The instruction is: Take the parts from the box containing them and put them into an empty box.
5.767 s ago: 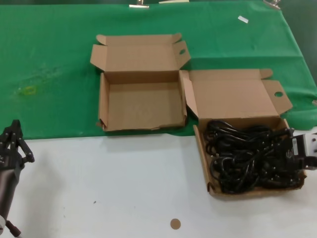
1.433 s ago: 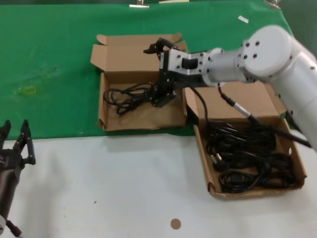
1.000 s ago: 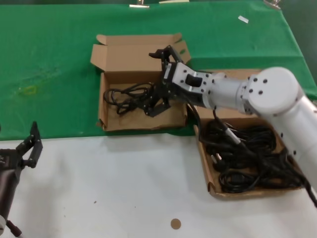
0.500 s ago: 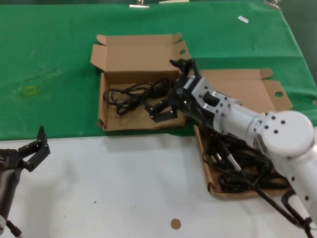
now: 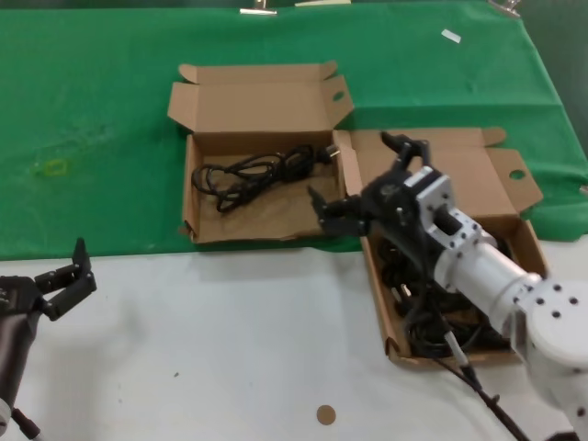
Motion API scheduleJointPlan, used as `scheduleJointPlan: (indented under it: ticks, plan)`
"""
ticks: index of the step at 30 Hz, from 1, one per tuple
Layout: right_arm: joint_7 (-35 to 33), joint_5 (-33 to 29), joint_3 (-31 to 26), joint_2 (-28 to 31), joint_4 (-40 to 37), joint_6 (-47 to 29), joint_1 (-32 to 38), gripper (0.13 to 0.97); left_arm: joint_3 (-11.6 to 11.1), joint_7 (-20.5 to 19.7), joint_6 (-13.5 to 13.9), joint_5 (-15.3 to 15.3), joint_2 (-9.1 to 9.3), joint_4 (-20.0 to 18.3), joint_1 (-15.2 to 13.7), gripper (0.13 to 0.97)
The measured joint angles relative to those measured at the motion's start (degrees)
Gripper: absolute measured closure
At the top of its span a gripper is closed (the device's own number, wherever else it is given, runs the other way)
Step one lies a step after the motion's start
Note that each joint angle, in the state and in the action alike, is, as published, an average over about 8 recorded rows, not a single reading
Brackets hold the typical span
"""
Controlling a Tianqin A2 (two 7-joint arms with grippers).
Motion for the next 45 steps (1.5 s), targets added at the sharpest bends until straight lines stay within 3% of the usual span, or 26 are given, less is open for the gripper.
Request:
scheduleJointPlan:
  ticks: [6, 21, 45]
  plan:
    - [0.81, 2.80, 2.77, 0.34, 4.20, 4.19, -5.81, 0.129, 0.00, -0.01, 0.00, 0.00, 0.00, 0.00, 0.00, 0.135]
    - [2.67, 9.06, 9.05, 1.10, 13.71, 13.63, -18.97, 0.129, 0.00, -0.01, 0.00, -0.01, 0.00, 0.00, 0.00, 0.132]
    - [2.79, 9.45, 9.45, 1.14, 14.31, 14.22, -19.80, 0.129, 0.00, -0.01, 0.00, -0.01, 0.00, 0.00, 0.00, 0.132]
